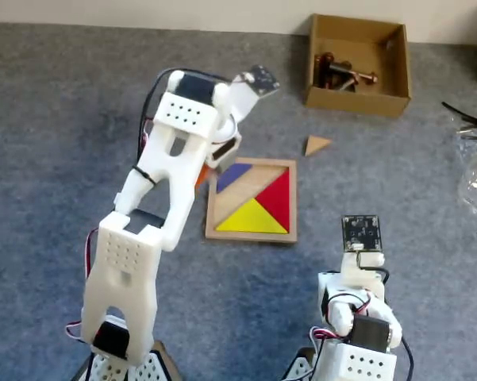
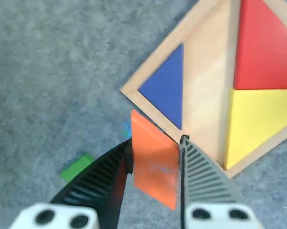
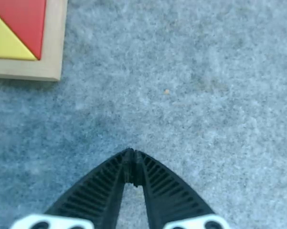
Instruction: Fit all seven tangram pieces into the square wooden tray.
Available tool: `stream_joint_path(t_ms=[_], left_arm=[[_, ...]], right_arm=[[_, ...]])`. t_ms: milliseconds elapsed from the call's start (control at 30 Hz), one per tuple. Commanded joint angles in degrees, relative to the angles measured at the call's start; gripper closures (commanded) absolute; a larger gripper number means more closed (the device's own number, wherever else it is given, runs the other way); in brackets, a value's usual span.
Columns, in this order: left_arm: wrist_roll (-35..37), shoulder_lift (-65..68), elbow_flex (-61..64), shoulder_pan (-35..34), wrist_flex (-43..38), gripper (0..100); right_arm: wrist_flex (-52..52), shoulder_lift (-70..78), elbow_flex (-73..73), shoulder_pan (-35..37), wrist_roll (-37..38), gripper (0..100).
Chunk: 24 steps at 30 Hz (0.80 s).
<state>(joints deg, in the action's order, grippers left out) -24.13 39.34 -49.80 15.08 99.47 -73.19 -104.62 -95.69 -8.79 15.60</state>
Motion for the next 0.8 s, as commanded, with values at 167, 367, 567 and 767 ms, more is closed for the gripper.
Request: stream_joint_path(t_ms=[167,367,567,767], left_arm=[[-0.6,-5.9,-5.1,-6.5,0.6,92],[-0.6,-7.5,-5.0,-7.0,0.6,92],[-0.6,-7.4,-3.3,-6.6,0.6,92],[-0.6,-7.5,-1.5,-6.7,0.4,92]], right_arm=[[1.5,-0.5,-6.3,0.2,-0.3,99.3],[1.5,-0.5,-6.3,0.2,-0.3,99.3],[1.5,-0.5,-6.3,0.2,-0.3,99.3],[1.5,-0.5,-6.3,0.2,-0.3,99.3]])
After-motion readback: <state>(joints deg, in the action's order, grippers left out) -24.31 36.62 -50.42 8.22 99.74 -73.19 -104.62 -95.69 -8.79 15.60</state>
